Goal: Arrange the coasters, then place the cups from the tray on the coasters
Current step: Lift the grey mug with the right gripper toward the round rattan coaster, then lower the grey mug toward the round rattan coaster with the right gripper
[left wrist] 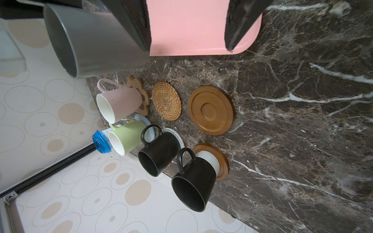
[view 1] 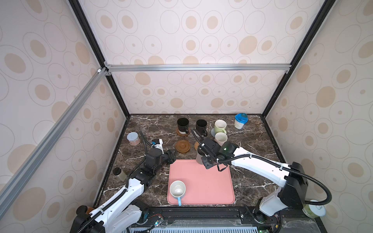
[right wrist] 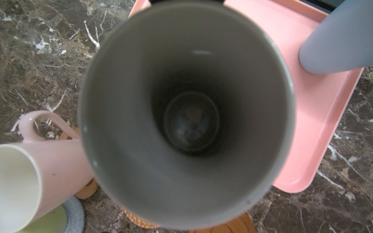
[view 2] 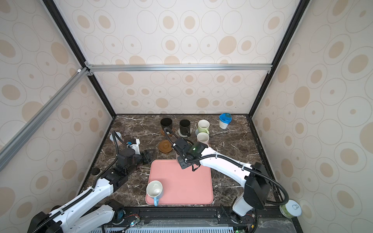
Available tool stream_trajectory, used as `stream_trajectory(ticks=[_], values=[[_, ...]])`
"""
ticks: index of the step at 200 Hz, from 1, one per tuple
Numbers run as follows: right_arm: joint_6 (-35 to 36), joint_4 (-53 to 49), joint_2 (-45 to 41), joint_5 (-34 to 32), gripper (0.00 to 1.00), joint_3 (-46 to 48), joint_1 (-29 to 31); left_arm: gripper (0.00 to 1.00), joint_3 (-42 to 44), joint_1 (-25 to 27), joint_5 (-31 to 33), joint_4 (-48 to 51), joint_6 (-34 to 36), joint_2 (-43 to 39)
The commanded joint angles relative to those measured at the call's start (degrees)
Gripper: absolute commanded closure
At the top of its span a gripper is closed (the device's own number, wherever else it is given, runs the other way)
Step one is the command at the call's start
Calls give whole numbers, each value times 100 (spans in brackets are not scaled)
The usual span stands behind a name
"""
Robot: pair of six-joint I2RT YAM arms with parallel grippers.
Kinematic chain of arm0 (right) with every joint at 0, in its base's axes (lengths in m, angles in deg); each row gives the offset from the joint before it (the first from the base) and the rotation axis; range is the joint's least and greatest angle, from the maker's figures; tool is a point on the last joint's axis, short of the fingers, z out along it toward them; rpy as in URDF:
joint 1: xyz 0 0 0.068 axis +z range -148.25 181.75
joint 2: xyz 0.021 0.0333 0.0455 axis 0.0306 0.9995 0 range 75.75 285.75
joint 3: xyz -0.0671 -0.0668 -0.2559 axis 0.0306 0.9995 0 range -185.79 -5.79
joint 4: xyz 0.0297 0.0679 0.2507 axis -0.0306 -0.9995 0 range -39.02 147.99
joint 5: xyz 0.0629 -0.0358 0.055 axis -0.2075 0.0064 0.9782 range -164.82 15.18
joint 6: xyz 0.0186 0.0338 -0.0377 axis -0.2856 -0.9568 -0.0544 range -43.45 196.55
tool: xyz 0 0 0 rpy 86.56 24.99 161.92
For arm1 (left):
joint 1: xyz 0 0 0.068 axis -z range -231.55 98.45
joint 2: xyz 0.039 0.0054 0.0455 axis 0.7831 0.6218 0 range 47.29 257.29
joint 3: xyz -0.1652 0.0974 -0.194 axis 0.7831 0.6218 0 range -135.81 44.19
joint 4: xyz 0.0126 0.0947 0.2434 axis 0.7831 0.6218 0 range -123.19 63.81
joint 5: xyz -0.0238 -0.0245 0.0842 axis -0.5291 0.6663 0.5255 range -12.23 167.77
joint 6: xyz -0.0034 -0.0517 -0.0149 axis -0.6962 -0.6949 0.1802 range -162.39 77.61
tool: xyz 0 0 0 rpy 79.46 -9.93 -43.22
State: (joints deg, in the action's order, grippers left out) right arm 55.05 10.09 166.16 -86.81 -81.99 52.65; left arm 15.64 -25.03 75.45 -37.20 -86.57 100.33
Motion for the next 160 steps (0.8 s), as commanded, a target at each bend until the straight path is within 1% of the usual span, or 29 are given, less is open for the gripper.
stream_trajectory(ticks=[1,59,102,160], values=[[342,404,157,104,95,-377,-204,41,48,-3,-39,48,-116,-133],[797,513,722,315,95,-897,-707,41,123,3,-85,54,-130,-184],[906,710,994,557,95,-1133,-1081,41,87,2,-129,120,-108,-205],[1421,804,1398,585,95,-1462,-1353,41,124,-4,-153,111,-132,-211]])
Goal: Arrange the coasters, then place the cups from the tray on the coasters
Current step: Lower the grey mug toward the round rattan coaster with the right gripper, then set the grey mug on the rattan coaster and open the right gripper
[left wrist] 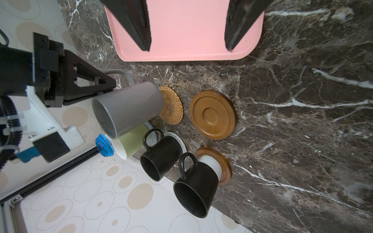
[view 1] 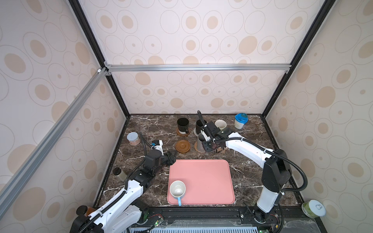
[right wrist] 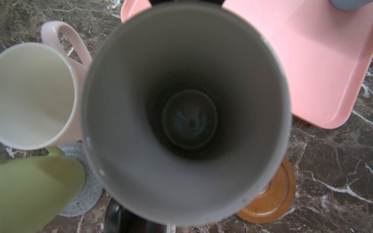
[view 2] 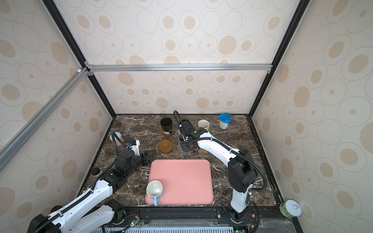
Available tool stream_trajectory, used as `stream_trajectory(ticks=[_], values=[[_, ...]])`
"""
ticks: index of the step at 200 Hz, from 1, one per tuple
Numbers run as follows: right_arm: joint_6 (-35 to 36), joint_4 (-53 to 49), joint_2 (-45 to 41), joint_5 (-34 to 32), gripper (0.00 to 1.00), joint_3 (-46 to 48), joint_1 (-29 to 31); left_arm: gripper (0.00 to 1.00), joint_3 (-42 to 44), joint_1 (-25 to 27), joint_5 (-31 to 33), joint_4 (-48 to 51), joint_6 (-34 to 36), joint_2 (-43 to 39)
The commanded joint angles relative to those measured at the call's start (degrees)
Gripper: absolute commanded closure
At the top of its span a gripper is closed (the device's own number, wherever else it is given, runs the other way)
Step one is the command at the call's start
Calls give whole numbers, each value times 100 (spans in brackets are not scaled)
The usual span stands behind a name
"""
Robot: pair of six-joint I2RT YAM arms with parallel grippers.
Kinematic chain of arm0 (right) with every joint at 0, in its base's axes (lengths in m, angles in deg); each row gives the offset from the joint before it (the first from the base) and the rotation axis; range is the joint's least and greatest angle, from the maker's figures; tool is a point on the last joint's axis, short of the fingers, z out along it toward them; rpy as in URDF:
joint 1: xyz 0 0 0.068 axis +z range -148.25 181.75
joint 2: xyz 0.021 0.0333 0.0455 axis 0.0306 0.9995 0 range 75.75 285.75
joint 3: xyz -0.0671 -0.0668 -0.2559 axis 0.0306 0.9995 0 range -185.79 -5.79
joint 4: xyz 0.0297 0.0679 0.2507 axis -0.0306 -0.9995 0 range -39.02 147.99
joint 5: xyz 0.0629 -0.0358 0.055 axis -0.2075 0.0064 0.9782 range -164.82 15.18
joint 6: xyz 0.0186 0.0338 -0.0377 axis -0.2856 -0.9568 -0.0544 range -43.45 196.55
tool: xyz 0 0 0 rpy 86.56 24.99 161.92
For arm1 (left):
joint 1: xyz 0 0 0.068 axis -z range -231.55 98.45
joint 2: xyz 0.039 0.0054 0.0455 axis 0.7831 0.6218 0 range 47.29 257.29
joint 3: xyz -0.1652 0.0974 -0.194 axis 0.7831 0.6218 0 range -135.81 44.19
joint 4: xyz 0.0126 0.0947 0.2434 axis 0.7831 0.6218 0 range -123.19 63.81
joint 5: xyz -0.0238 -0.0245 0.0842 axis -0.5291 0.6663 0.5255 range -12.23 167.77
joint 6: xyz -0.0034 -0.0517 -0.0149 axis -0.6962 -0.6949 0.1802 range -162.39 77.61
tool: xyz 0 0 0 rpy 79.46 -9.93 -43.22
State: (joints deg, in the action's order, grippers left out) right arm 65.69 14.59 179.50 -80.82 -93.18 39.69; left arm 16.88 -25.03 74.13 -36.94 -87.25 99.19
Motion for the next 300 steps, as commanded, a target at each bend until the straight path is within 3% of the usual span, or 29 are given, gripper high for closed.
stream_trajectory(ticks=[1,300], values=[[360,356,75,-15,95,-350,-66,41,-1,-1,-22,85,-65,-95],[400,745,770,-6,95,-612,-313,40,33,3,100,383,4,-468]])
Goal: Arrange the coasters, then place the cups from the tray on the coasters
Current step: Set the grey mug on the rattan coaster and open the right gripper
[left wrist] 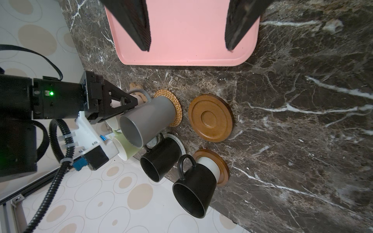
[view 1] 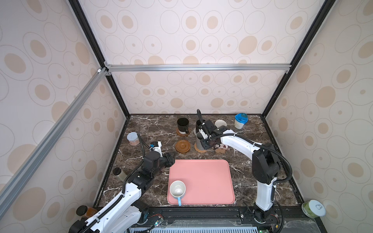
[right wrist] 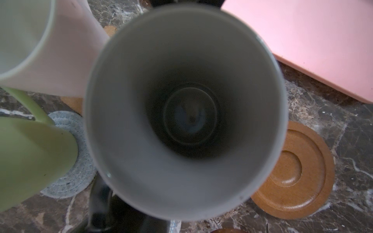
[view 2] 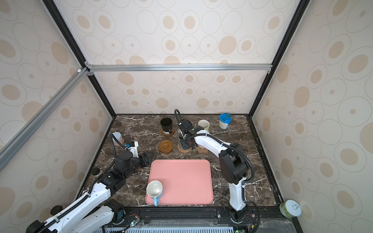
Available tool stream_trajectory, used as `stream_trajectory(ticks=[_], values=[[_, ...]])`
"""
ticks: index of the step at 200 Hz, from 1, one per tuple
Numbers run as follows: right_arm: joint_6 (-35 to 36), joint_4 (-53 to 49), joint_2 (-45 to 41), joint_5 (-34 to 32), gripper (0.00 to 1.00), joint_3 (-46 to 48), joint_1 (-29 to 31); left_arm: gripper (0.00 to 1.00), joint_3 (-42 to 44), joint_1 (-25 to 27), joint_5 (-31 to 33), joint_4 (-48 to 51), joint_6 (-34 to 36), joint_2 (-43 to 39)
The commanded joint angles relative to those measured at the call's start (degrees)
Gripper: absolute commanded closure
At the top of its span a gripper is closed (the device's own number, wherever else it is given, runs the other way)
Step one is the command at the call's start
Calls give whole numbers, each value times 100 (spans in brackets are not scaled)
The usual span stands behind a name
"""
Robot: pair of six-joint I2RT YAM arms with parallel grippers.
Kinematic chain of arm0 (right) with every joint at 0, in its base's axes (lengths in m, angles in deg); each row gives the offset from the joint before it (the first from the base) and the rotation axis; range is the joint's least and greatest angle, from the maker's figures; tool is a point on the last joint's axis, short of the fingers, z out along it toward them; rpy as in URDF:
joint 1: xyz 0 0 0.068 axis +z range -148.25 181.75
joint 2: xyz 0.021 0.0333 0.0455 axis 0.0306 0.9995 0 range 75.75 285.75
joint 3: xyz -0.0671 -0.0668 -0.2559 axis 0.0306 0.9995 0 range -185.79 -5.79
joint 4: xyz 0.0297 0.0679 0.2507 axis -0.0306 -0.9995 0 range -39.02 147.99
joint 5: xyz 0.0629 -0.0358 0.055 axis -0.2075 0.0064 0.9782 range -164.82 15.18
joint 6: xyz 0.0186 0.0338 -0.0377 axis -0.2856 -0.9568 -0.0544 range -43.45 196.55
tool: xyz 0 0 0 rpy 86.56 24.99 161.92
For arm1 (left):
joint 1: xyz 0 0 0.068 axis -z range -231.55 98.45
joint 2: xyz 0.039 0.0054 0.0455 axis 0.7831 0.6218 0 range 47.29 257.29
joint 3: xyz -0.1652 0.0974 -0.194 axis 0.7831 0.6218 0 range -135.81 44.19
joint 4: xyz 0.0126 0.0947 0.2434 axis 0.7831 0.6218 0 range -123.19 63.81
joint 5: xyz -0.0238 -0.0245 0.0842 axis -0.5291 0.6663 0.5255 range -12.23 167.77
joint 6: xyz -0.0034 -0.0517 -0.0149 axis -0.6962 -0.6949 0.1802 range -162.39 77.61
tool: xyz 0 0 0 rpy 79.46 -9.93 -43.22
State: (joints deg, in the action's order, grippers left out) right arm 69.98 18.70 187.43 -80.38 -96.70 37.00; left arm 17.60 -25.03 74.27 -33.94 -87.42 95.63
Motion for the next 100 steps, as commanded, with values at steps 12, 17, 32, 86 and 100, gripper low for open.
stream_trajectory(ticks=[12,17,32,86,100], values=[[-35,352,-6,-44,95,-247,-48,40,-35,-4,87,84,25,-118],[-37,350,1,-34,95,-242,-45,40,-33,-6,96,93,22,-120],[-23,348,30,-21,95,-234,-53,40,-31,1,106,95,21,-127],[-37,365,38,-15,95,-17,-49,40,-12,0,113,118,30,-169],[-22,346,19,-15,95,25,-59,40,-4,-1,120,111,24,-177]])
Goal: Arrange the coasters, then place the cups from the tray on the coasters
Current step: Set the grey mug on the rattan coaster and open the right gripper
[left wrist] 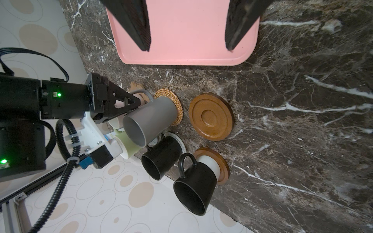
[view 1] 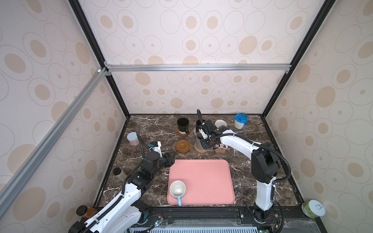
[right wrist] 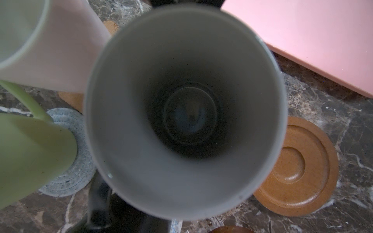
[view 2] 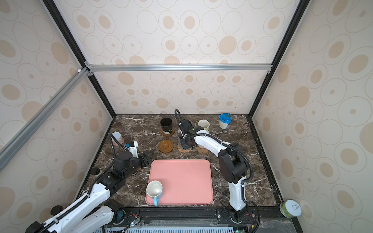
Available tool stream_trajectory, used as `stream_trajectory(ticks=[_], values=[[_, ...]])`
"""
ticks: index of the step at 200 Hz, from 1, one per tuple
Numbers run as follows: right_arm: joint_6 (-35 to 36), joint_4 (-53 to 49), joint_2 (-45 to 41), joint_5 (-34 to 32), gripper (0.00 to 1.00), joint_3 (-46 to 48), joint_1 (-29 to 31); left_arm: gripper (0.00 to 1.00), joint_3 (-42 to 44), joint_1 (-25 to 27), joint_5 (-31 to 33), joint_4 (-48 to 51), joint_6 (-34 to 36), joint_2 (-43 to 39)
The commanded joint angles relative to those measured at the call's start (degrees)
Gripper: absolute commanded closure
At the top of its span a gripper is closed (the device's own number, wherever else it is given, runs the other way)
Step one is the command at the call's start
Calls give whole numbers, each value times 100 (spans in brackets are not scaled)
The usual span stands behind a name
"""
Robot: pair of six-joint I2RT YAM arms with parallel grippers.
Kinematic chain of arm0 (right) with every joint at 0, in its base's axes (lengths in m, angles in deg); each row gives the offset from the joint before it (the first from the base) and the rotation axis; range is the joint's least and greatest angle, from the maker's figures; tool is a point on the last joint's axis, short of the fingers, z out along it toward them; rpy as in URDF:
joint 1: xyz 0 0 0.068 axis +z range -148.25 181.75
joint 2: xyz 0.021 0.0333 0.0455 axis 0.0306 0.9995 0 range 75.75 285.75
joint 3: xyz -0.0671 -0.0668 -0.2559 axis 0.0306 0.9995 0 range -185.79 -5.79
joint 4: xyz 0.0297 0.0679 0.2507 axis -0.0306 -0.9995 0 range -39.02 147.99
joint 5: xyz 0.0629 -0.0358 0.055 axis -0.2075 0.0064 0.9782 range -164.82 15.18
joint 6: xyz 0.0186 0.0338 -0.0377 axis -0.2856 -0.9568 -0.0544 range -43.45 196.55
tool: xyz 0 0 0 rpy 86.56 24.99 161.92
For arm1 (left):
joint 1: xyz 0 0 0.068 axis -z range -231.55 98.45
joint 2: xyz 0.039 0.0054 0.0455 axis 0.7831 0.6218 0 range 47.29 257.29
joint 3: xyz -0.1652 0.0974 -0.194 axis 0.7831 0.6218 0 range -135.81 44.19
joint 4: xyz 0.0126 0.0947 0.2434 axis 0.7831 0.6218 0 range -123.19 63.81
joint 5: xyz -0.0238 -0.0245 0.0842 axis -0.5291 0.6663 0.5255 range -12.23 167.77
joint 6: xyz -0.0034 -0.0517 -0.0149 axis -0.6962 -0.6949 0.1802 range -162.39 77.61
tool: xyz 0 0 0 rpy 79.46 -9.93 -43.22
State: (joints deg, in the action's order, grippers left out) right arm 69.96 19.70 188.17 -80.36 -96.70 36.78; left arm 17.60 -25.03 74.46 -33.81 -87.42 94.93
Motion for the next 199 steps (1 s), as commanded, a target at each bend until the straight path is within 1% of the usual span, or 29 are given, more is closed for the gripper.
stream_trajectory(ticks=[1,26,76,115,159,199], values=[[-19,248,-54,-13,95,27,-38,40,-4,-4,101,93,23,-111],[-18,203,-127,-7,93,90,-33,40,4,-10,95,109,5,-123],[-26,174,-280,-43,82,254,-28,40,-25,-3,52,106,15,-91],[-35,88,-381,-18,76,290,-29,40,-61,-13,53,97,38,-46],[-17,16,-605,-22,67,286,-24,40,-101,-6,78,142,75,-27],[-53,-122,-932,1,62,326,-31,40,-127,-3,120,228,83,-88]])
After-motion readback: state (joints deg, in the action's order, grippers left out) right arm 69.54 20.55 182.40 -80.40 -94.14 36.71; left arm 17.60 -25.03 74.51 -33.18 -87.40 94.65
